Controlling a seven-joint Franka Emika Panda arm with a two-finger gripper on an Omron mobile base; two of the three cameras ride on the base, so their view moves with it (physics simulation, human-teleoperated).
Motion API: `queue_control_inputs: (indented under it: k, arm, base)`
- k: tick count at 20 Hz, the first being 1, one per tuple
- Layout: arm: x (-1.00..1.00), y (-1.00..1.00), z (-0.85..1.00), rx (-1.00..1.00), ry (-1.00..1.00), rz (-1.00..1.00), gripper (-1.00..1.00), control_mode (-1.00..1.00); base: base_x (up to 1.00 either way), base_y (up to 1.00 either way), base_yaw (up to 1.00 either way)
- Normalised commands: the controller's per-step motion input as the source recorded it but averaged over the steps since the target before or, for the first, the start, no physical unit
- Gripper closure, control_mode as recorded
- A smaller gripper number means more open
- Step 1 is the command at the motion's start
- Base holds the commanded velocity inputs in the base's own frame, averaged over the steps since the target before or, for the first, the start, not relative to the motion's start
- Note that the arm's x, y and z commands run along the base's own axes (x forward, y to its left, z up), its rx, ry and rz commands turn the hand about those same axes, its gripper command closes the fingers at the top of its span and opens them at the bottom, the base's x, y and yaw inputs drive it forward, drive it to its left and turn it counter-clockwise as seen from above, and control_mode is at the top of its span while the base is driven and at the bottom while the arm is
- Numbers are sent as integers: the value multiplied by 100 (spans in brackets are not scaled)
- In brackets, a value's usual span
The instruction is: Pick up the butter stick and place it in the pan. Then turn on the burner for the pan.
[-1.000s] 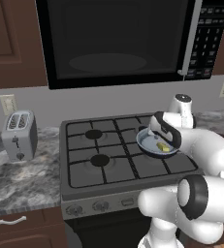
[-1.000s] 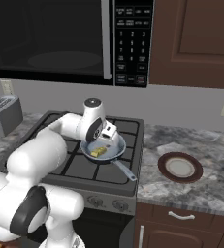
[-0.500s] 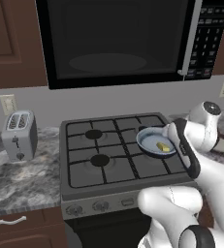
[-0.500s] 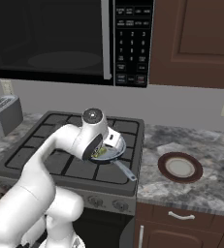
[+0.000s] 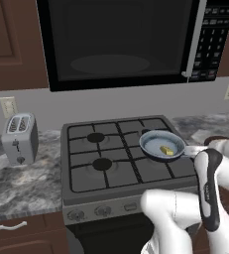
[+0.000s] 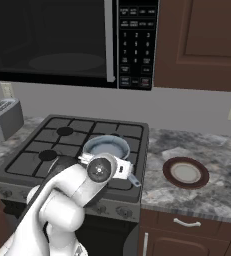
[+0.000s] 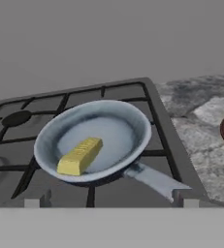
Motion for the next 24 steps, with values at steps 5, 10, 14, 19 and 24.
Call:
queue_control_inputs:
  k: [5,10,14,19,24]
  arm:
    - [-42,-34,-8,0,-25,10,-100,-100]
    - [-29,-15,-30,0,-18,12,-100,-100]
    - [-25,-2,-47,0,-21,14,-100,-100]
    - [-6,-2,-38,2,-16,3,-100,-100]
    - [-6,-3,-28,6,-11,-5,-100,-100]
  base:
    - [0,0,0]
    - [0,0,0]
    - [0,0,0]
    - [0,0,0]
    - [0,0,0]
